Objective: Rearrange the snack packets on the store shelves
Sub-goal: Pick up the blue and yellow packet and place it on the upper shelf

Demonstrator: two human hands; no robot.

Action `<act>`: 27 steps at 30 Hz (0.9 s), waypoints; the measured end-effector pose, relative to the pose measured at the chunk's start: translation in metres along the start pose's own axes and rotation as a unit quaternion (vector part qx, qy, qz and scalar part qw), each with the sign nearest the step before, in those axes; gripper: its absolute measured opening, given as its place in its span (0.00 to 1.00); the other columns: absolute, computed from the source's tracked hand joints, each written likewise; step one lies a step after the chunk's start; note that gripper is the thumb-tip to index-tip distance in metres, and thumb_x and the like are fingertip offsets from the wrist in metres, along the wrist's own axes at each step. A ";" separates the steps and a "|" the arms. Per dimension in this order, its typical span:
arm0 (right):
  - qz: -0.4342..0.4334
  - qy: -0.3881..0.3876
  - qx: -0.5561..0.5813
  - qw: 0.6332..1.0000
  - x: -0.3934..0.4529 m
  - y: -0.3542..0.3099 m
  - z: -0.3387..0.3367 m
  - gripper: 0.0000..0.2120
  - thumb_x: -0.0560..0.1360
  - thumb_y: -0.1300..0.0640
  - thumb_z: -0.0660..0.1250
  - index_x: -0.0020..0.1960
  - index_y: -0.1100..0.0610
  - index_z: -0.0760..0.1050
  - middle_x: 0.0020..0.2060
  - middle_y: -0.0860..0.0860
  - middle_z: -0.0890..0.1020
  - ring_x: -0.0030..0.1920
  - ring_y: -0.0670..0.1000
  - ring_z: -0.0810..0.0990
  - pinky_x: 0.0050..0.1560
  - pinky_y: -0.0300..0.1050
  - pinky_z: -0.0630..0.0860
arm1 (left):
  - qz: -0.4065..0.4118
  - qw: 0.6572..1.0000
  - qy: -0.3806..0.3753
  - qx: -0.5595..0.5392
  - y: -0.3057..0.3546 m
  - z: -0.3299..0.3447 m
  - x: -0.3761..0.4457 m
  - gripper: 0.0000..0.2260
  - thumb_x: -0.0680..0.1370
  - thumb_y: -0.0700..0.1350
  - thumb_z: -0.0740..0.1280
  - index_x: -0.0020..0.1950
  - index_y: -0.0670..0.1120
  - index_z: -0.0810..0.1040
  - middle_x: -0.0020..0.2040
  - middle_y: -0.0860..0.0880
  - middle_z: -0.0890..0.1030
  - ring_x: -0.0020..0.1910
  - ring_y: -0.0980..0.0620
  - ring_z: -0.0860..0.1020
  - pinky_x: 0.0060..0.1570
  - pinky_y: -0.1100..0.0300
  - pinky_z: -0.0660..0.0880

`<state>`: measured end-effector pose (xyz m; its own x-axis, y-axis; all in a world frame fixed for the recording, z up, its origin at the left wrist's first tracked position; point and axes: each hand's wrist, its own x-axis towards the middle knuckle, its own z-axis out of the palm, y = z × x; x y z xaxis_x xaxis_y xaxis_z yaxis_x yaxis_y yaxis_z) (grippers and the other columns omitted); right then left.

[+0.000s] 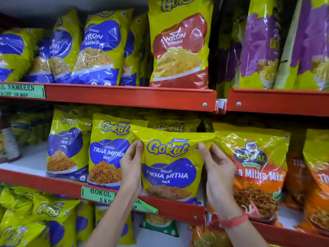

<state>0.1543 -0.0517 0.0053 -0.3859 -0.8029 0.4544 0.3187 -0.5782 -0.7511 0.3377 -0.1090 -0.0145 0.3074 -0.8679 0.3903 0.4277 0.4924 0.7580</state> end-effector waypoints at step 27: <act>-0.394 -0.085 -0.659 0.635 0.003 0.104 -0.010 0.31 0.84 0.44 0.49 0.79 0.63 0.53 0.79 0.59 0.58 0.79 0.58 0.57 0.78 0.59 0.55 | 0.400 0.721 -0.086 0.559 -0.064 -0.005 -0.002 0.28 0.83 0.54 0.47 0.78 0.38 0.54 0.81 0.45 0.51 0.80 0.47 0.50 0.77 0.42 0.49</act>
<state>0.1780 -0.1128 -0.0758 0.1585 -0.4075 0.8994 -0.9599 -0.2770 0.0436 0.3141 -0.1388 -0.0663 -0.0751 -0.3785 0.9225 -0.8109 0.5616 0.1644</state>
